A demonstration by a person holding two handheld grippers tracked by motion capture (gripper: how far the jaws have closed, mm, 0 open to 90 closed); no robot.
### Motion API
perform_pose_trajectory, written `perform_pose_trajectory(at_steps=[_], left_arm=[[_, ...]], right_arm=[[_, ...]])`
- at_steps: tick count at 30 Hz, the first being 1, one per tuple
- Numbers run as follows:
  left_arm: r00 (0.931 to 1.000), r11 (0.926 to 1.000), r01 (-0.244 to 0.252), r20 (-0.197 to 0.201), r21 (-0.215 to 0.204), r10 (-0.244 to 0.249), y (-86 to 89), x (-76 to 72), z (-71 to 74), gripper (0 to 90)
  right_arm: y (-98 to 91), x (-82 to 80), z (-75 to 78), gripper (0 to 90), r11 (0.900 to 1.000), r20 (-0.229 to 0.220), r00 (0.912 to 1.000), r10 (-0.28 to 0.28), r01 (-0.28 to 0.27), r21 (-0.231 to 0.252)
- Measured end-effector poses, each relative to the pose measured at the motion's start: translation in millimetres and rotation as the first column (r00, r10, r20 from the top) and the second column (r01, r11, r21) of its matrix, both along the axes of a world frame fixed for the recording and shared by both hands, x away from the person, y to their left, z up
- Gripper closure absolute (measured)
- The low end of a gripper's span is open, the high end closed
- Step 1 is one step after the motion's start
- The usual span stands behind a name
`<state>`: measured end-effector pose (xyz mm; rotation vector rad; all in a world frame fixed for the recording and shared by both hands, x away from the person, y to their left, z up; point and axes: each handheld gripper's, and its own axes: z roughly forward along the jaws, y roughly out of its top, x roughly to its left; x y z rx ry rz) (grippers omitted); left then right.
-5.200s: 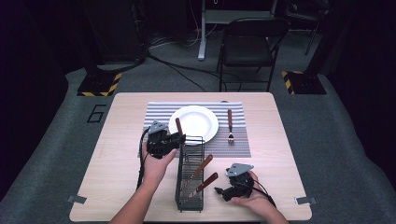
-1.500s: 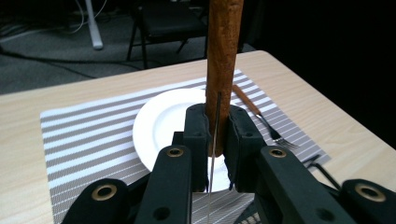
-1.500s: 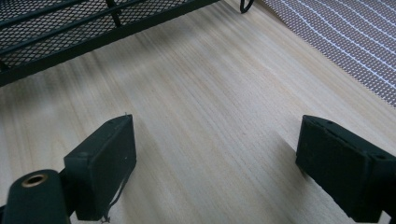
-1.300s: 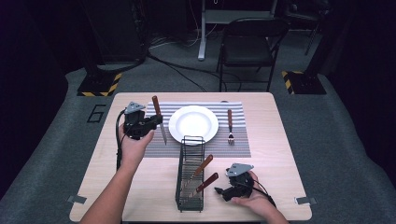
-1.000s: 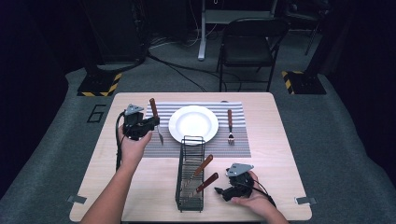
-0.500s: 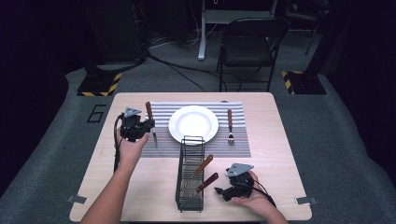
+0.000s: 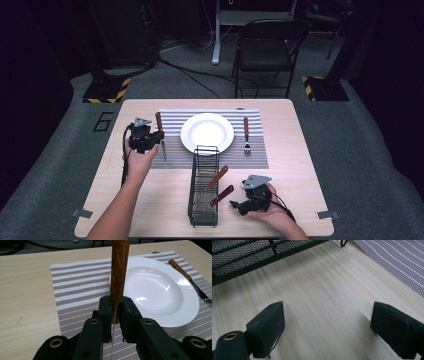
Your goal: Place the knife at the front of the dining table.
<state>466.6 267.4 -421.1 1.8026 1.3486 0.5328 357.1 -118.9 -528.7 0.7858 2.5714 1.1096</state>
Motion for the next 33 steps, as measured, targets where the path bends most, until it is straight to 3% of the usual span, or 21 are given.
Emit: perform_pose_trajectory(at_steps=[6,18,22,29,33], left_arm=[[0.9996,0.9999,-0.003,-0.027,0.011,0.003,-1.6,6.0,-6.1,80.1],[0.9991,0.9999,-0.015,-0.040,-0.003,0.015,-5.6,18.0,-10.9,80.1],[0.9983,0.9990,-0.031,-0.050,-0.033,0.029,-4.7,23.1,-14.6,80.1],[0.9963,0.9993,-0.035,-0.079,-0.014,0.034,-8.6,37.0,-16.0,80.2],[0.9958,0.9989,-0.041,-0.083,-0.025,0.038,-10.7,41.9,-19.7,80.1]], right_arm=[[0.0,0.0,0.0,11.3,1.0000,0.000,1.0000,0.000,0.000,0.000],[0.0,0.1,0.1,11.3,1.0000,0.001,1.0000,0.001,-0.001,-0.001],[-0.1,0.1,0.1,11.3,1.0000,0.001,1.0000,0.001,-0.001,-0.001],[-0.1,0.1,0.1,11.3,1.0000,0.001,1.0000,0.001,-0.001,-0.001],[-0.1,0.1,0.0,11.3,1.0000,0.001,1.0000,0.001,-0.001,0.000]])
